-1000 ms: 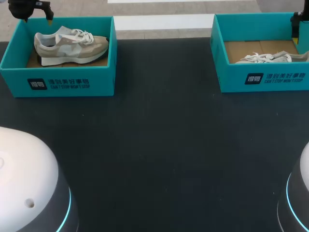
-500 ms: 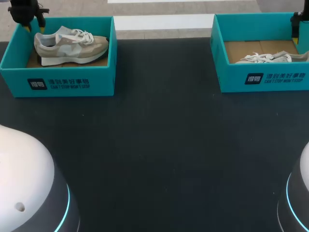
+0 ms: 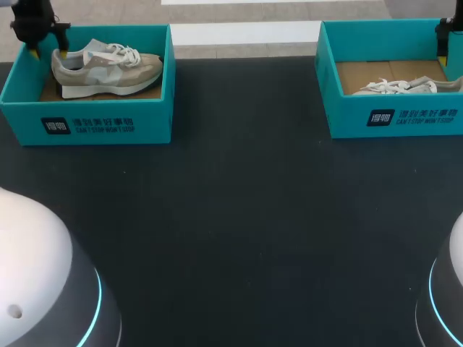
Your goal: Take the shoe out of the shoebox, open the shoe tongue, remove and reinsert the insole, then place the shoe into the shoebox
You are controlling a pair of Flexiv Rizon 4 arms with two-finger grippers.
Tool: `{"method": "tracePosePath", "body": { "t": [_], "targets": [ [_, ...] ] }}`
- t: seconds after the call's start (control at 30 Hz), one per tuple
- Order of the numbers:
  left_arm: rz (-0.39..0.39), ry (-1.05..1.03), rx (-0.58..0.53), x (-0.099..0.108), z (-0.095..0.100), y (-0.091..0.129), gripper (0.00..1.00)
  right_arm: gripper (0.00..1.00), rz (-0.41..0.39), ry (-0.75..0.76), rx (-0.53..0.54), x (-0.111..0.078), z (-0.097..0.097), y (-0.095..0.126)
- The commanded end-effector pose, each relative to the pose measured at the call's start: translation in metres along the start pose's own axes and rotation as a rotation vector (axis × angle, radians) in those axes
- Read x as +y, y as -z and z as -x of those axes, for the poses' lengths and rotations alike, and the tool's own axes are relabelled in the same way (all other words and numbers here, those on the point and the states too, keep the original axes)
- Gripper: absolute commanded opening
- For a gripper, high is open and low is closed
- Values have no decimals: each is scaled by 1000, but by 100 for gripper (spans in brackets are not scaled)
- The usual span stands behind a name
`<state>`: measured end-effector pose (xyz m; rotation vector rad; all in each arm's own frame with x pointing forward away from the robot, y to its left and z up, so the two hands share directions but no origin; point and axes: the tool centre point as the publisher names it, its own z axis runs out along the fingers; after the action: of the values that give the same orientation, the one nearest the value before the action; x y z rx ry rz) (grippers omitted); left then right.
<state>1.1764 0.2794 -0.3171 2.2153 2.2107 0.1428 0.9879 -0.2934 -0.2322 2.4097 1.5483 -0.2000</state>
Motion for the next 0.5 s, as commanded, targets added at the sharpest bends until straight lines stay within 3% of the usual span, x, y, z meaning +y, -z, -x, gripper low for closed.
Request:
{"method": "tracePosePath", "body": {
  "t": [0.03,0.23,0.3,0.37,0.5],
  "targets": [
    [-29,-2,-7,9,0,-10,67,100,-1,-1,1,0,0,0],
    [-45,-2,-9,8,1,-23,59,100,-1,-1,1,0,0,0],
    [-45,2,-5,7,0,-29,62,100,-1,-1,1,0,0,0],
    [-46,-4,6,6,-1,-32,71,100,-1,-1,1,0,0,0],
    [-64,-2,-2,5,-4,-45,72,100,-1,-1,1,0,0,0]
  ]
}}
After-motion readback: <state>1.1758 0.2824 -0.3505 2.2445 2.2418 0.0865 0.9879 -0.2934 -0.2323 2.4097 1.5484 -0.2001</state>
